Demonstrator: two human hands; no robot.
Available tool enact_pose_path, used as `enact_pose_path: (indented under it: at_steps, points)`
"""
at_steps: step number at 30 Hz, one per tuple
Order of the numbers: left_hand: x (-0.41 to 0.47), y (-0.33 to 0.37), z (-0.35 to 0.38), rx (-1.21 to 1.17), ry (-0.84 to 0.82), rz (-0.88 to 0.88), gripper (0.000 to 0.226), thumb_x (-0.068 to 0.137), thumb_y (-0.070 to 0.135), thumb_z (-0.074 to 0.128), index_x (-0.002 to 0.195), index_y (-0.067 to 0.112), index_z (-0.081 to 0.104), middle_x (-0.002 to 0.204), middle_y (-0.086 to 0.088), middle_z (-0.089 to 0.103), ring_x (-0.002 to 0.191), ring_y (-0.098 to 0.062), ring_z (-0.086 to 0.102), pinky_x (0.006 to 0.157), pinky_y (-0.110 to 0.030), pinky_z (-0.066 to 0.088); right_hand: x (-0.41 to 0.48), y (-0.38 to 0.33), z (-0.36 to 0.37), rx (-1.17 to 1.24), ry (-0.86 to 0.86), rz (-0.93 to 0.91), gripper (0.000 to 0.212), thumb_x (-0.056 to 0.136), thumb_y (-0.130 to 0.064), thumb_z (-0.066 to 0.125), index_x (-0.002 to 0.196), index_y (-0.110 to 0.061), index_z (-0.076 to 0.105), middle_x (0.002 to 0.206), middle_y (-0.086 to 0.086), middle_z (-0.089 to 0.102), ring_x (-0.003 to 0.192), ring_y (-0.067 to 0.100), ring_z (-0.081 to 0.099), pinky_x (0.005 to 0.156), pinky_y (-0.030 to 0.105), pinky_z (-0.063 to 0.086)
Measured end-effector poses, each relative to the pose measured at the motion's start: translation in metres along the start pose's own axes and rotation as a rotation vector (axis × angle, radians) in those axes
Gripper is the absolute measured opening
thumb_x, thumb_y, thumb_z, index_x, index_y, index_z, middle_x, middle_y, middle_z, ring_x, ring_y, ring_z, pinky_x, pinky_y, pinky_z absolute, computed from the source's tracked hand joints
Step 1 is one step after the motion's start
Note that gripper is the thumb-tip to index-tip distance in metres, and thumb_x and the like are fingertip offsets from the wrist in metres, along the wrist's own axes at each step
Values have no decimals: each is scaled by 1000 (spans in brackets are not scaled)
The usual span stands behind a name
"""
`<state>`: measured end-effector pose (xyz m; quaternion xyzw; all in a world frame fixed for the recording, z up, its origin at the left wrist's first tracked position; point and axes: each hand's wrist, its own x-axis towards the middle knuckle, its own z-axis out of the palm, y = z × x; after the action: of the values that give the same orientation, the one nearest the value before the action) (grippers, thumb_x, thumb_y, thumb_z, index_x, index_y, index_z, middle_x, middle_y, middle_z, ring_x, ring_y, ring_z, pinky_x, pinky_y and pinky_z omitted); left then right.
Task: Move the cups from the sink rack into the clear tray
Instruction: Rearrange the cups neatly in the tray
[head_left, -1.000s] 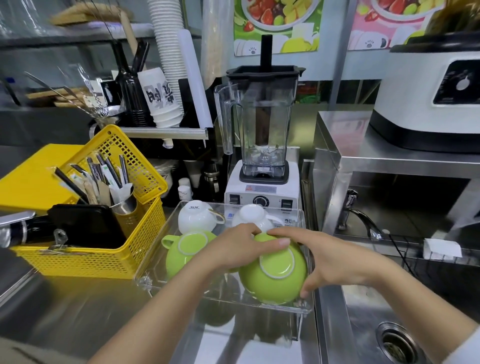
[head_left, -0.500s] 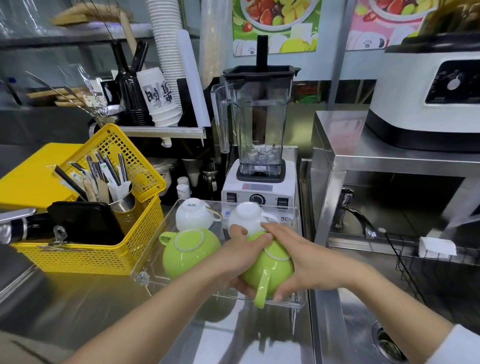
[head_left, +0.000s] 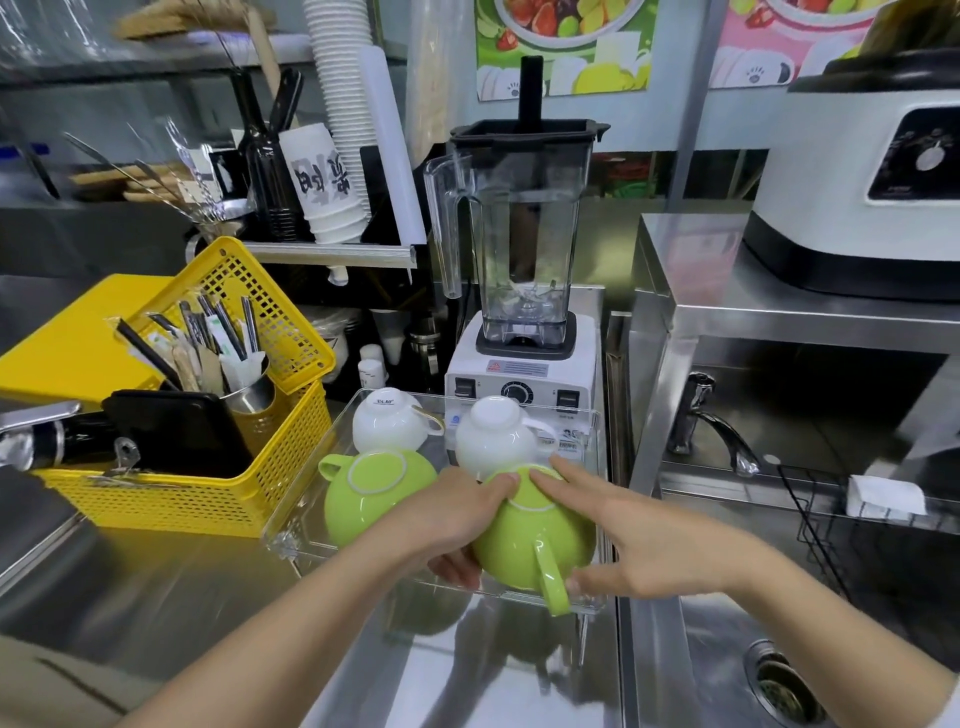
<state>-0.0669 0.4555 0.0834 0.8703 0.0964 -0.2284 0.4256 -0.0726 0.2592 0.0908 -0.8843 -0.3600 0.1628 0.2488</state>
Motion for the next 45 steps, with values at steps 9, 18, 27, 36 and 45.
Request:
enact_pose_path:
  at_steps: [9,18,27,36,45]
  points:
    - [-10,-1,1,50,15,22,57,84,55,39,85,0,51,45,-15,62,41,-29,62,39,-20,46,4,-8,22,-76,29,76,114,66,-47,69,141,-33,-16,150,-4,-31,138,4,-19,107,17,3]
    - [-12,3,-12,461,235,601,66,66,59,65,120,32,41,117,17,40,113,-7,41,92,-27,36,15,-2,-5,-52,-147,7,104,75,-17,64,142,-34,-14,148,-9,-31,139,3,-2,86,-3,20]
    - [2,-11,-7,415,75,599,110,51,59,76,141,38,16,145,16,32,126,2,28,102,-18,23,24,3,-12,-26,-179,11,95,81,-7,59,144,-24,-10,157,-4,0,135,9,23,92,-6,16]
    - [-1,-15,-6,475,152,605,102,56,67,68,141,36,20,145,14,32,132,-5,27,107,-25,25,27,12,-16,28,-142,20,96,76,-16,71,145,-30,5,151,-15,21,133,1,25,102,5,18]
    - [-6,-30,-72,170,666,529,32,87,43,52,112,24,56,108,12,56,103,-7,51,79,-25,40,43,-31,-14,-133,283,34,60,80,-50,59,132,-27,41,137,-4,49,124,16,42,104,31,31]
